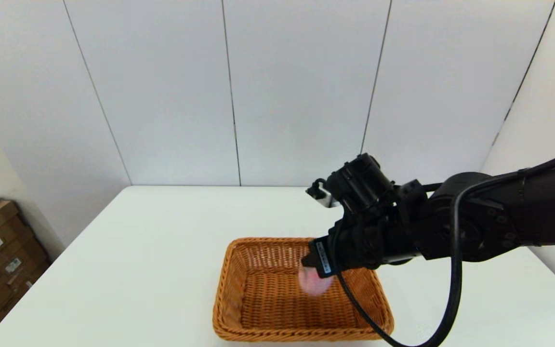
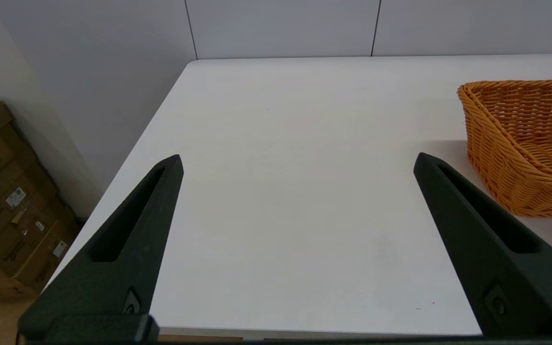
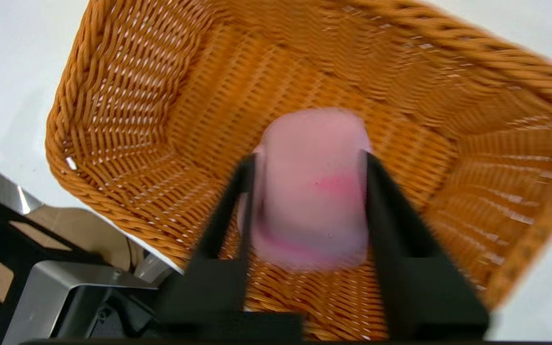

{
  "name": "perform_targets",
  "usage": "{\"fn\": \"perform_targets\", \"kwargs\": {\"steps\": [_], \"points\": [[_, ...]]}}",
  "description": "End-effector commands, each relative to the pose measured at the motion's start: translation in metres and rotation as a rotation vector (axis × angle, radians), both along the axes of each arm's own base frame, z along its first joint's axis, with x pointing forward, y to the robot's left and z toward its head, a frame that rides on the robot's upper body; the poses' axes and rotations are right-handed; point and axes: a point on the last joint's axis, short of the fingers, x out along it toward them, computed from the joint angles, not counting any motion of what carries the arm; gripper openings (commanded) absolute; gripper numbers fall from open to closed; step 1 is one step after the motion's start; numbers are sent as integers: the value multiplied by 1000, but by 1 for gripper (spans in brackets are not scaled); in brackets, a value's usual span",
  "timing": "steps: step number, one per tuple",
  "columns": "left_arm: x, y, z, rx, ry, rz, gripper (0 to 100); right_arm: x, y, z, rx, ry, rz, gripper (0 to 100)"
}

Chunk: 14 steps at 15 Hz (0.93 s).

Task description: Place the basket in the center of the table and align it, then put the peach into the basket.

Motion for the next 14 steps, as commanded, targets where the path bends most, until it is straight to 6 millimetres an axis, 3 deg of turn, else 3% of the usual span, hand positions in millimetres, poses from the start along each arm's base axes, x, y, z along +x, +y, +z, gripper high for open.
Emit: {"fn": "perform_targets", "kwargs": {"steps": [1,3,4,8,11,13,14], "points": [[0,0,0,2,0,0,100,2,-2,-1,-2,7,-11,100],[0,0,0,2,0,-1,100,5,-9,7,21,-9,-45,100],[0,0,0,3,0,-1,100,14,-23,14,33,-25,-98,100],[0,0,0,-10,-1,2,100,60,-149,27,49,-42,-389,100],[0,0,0,-12,-1,2,100,74,-253,16,42,-38,-551,100],[0,0,0,-12,-1,2,100,75,-294,6,10,-31,-630,100],[0,0,0,-12,-1,2,100,73,-303,5,10,-26,-656,100]]}}
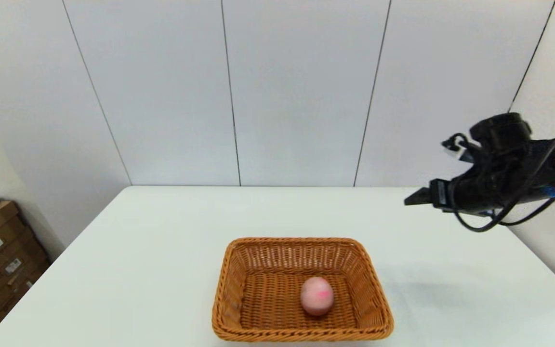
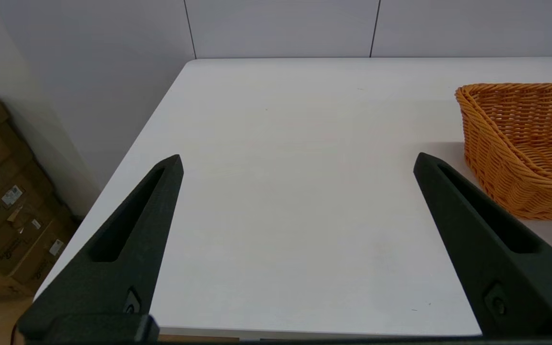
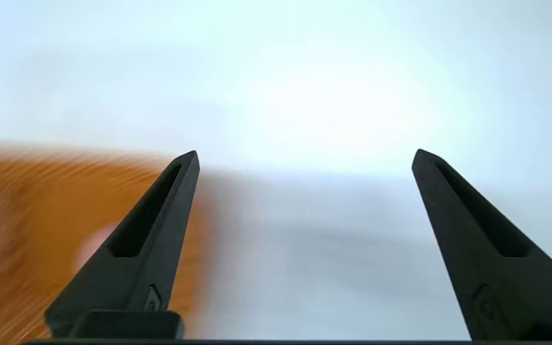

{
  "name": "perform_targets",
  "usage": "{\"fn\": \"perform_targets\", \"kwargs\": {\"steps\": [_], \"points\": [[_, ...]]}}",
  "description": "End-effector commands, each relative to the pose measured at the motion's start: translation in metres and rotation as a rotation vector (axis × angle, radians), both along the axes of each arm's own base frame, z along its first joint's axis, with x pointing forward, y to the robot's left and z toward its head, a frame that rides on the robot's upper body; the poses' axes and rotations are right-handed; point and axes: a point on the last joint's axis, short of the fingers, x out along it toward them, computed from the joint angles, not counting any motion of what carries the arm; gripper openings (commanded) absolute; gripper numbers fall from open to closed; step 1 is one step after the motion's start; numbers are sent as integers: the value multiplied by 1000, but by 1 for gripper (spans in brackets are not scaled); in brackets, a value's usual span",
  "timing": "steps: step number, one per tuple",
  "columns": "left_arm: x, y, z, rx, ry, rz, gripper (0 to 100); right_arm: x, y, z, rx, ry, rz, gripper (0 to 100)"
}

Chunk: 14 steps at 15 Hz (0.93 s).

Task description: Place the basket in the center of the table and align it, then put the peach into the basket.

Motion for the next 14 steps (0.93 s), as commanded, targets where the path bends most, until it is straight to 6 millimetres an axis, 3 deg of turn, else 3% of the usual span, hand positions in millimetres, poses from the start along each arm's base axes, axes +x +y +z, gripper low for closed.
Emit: {"fn": "perform_targets", "kwargs": {"steps": [1,5,8,11,14], "points": [[0,0,0,0,0,0,100,-4,-85,-12,-23,23,-149,100],[0,0,0,0,0,0,100,-19,-72,13,-24,-41,-124,100],[0,0,0,0,0,0,100,-47,-50,38,-17,-64,-63,100],[0,0,0,0,0,0,100,-108,-36,64,-1,-148,-14,100],[0,0,0,0,0,0,100,-178,-23,63,-10,-216,-18,100]]}}
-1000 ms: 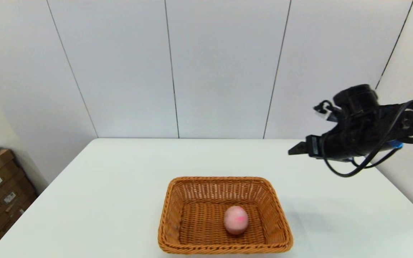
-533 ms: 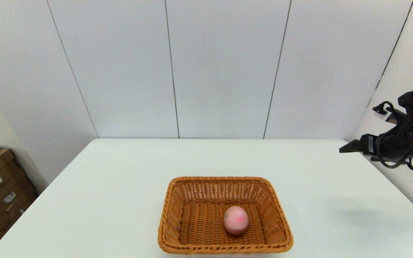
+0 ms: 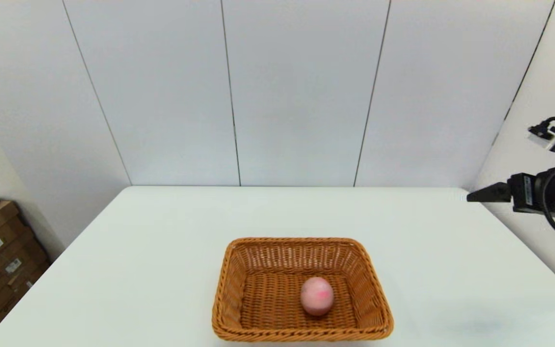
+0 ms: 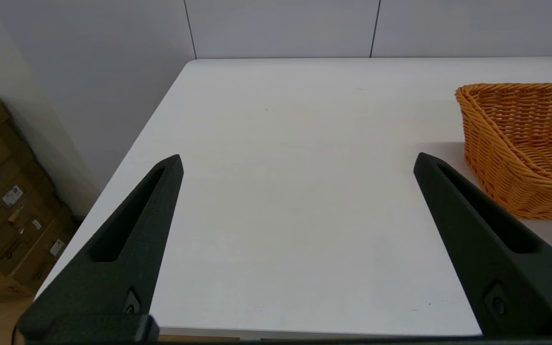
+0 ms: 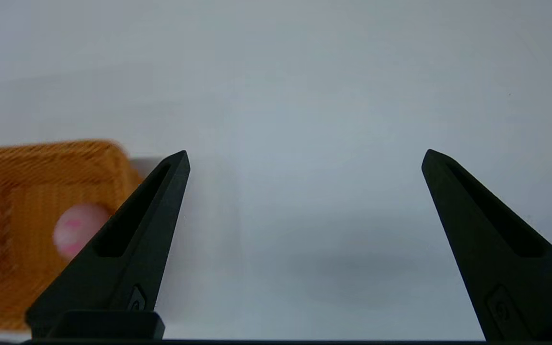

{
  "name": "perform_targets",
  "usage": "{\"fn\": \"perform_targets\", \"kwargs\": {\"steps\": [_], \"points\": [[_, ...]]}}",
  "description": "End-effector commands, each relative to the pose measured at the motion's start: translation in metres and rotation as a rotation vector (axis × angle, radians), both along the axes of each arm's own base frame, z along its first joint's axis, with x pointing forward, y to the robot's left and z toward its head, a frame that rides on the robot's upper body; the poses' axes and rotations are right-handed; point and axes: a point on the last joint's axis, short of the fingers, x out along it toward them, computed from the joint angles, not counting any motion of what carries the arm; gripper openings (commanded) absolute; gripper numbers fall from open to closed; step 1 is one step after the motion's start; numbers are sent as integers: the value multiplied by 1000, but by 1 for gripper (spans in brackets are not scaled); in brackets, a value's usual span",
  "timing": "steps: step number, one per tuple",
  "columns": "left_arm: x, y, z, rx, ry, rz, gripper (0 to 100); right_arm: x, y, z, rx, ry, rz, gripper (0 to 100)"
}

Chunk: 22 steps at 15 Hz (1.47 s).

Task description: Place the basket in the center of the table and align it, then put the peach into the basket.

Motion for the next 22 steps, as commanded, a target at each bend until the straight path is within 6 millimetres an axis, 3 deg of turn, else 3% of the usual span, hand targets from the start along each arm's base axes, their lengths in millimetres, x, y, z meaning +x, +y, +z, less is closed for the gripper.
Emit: {"fn": "perform_targets", "kwargs": {"steps": [1,2,5,8,12,14,20,22], "points": [[0,0,0,-1,0,1,100,-126,26,12,-12,-174,21,100],[0,0,0,-1,0,1,100,-155,35,6,-9,-216,43,100],[0,0,0,-1,0,1,100,-217,44,-11,-45,-365,55,100],[0,0,0,-1,0,1,100,-251,43,-37,-111,-520,-40,100],[0,0,0,-1,0,1,100,-251,42,-68,-128,-679,-73,100],[0,0,0,-1,0,1,100,-262,42,-84,-122,-719,-53,100],[0,0,0,-1,0,1,100,-283,41,-132,-207,-697,-32,100],[0,0,0,-1,0,1,100,-284,41,-134,-215,-706,-51,100]]}}
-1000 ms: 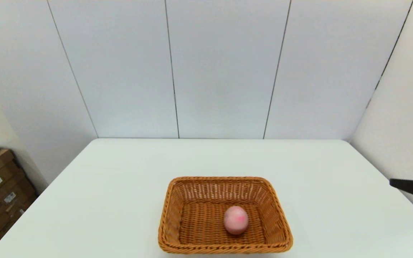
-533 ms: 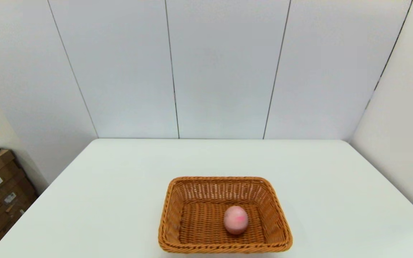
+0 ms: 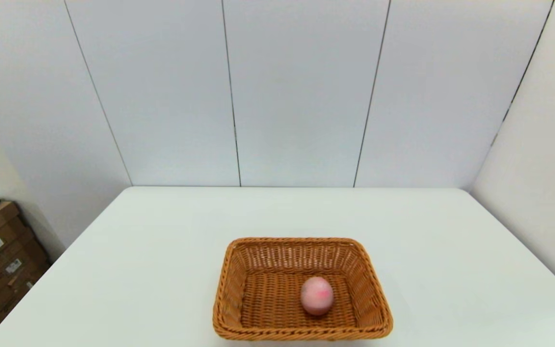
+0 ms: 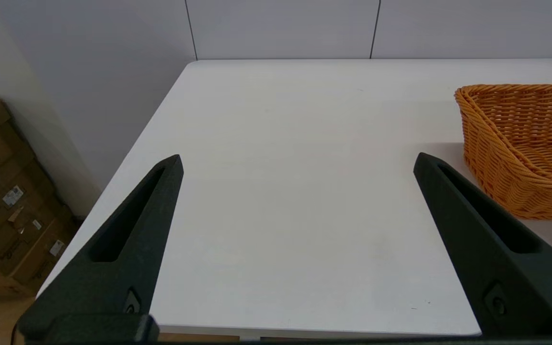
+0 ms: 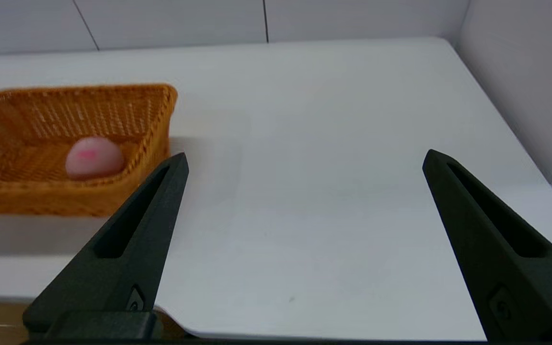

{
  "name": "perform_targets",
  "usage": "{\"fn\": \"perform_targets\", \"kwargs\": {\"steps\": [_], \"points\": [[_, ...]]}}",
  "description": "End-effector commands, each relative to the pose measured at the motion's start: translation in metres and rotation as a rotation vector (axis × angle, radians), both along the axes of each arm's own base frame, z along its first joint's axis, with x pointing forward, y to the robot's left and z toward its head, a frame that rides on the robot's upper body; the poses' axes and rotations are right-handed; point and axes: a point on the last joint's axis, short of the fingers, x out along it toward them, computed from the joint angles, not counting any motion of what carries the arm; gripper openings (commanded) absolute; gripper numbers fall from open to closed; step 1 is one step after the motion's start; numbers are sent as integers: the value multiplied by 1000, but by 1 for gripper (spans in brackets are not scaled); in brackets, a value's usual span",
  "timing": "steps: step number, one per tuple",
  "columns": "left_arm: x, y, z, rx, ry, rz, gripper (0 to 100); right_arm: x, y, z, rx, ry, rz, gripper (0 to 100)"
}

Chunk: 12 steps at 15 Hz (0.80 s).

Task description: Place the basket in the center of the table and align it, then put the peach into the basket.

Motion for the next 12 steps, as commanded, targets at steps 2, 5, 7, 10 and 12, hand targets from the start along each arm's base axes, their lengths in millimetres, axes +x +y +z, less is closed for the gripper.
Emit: {"fn": "perform_targets", "kwargs": {"steps": [2,5,7,10,12], "points": [[0,0,0,0,0,1,100,-6,-1,-23,-41,-26,-55,100],[0,0,0,-1,0,1,100,-6,-1,-22,-42,-36,-55,100],[0,0,0,-1,0,1,100,-6,-1,-22,-41,-38,-54,100],[0,0,0,0,0,1,100,-6,-1,-22,-39,-38,-54,100],[0,0,0,-1,0,1,100,-6,-1,-22,-39,-38,-54,100]]}}
